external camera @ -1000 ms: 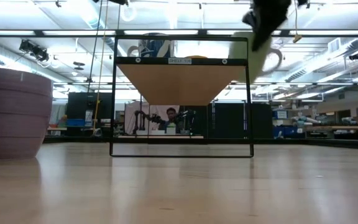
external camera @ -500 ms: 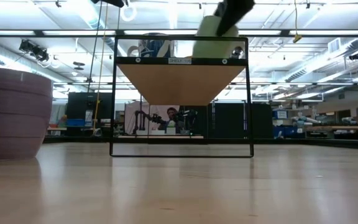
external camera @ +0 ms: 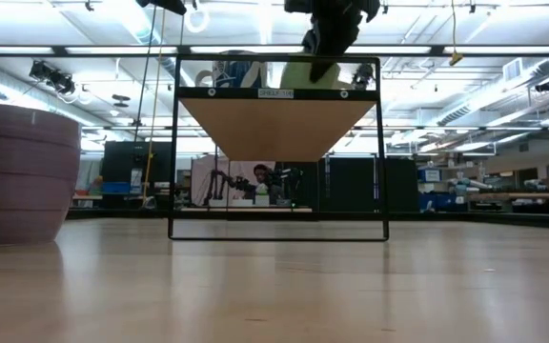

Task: Place coffee mugs
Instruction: Put the green mug on the shelf

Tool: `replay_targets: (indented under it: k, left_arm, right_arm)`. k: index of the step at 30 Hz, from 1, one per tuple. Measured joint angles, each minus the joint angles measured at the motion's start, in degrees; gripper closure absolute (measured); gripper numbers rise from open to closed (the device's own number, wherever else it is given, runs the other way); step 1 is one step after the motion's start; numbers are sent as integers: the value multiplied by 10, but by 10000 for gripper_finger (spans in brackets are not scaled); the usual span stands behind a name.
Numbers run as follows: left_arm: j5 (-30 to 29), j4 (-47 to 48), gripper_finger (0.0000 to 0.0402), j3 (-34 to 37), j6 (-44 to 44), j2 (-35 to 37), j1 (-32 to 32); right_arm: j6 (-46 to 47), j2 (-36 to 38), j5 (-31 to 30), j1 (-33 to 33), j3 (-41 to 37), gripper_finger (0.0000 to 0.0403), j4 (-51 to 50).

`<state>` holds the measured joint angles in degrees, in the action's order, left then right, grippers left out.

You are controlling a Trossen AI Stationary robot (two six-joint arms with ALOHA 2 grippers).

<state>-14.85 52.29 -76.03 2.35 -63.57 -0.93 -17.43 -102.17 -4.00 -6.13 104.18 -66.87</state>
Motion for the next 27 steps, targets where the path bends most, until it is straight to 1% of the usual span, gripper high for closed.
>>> replay_targets:
  k: [6, 13, 22, 27]
  left_arm:
    - [0, -1, 205, 0, 0, 0, 0]
    - [0, -1, 205, 0, 8, 0, 0]
    - [0, -1, 205, 0, 13, 0, 0]
    - [0, -1, 205, 0, 13, 0, 0]
  right_arm:
    - [-10, 1, 2, -13, -3, 367, 2]
    - [-34, 2, 11, -19, -3, 354, 7]
    - [-36, 2, 11, -19, -3, 318, 25]
    - [-41, 2, 5, -19, 5, 285, 30]
